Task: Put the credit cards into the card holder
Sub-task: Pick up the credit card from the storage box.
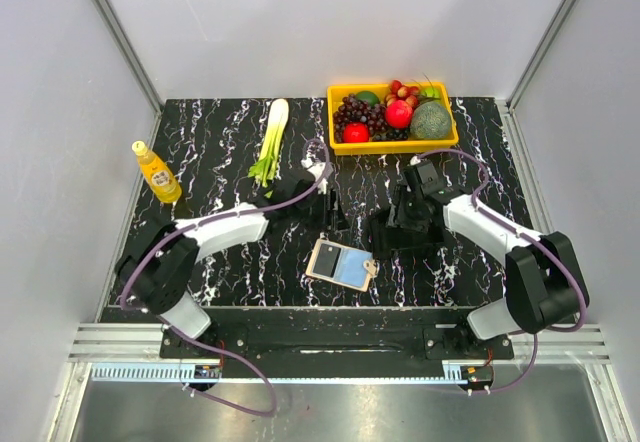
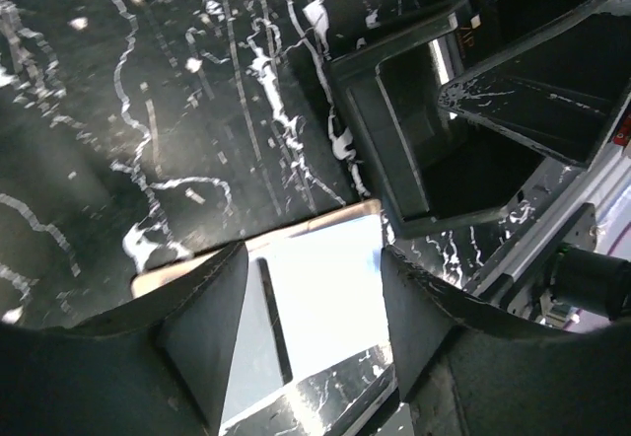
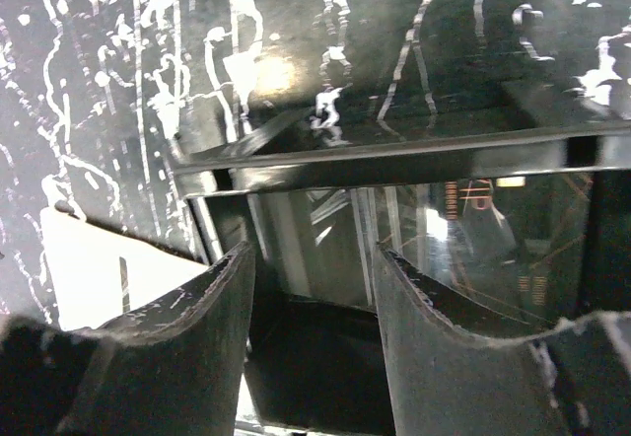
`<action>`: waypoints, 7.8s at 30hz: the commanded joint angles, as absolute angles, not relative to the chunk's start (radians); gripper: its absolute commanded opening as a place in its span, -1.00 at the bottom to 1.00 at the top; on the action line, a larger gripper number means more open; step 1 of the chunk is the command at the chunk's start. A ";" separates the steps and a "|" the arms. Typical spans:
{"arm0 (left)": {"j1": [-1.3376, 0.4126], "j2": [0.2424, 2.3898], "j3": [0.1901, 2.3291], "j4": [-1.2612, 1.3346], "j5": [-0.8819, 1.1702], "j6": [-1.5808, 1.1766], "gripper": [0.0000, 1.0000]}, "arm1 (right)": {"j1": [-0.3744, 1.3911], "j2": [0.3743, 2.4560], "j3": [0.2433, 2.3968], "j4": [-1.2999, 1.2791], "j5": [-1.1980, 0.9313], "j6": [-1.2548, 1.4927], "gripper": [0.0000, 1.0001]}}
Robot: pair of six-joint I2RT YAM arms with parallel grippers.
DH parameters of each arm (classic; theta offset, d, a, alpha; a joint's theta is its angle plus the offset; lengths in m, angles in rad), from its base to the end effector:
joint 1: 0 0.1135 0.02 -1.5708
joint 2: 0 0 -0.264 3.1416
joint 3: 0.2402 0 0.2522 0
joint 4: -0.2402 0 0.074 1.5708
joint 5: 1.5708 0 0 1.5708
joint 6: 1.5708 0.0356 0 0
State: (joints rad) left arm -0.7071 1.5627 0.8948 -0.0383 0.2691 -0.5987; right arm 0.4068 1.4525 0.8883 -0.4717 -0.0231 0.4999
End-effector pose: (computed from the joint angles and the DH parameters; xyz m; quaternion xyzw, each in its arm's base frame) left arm 0.2445 -0.2214 0.2026 0.1049 0.8954 -0.3490 0.2558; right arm 0.2603 0.1130 0.2011 0.0418 0.9635 0.1257 0.2327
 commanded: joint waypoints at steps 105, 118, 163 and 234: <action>-0.825 1.934 1.100 0.158 0.451 -0.807 -0.31 | 0.316 1.373 0.761 -0.256 -0.253 0.615 -0.31; -0.825 1.936 1.100 0.161 0.457 -0.808 -0.31 | 0.316 1.402 0.770 -0.241 -0.271 0.604 -0.56; -0.811 1.944 1.091 0.184 0.479 -0.824 -0.32 | 0.316 1.440 0.776 -0.198 -0.380 0.589 -1.00; -0.799 1.939 1.095 0.175 0.472 -0.824 -0.32 | 0.379 1.364 0.887 -0.449 -0.185 0.402 -1.00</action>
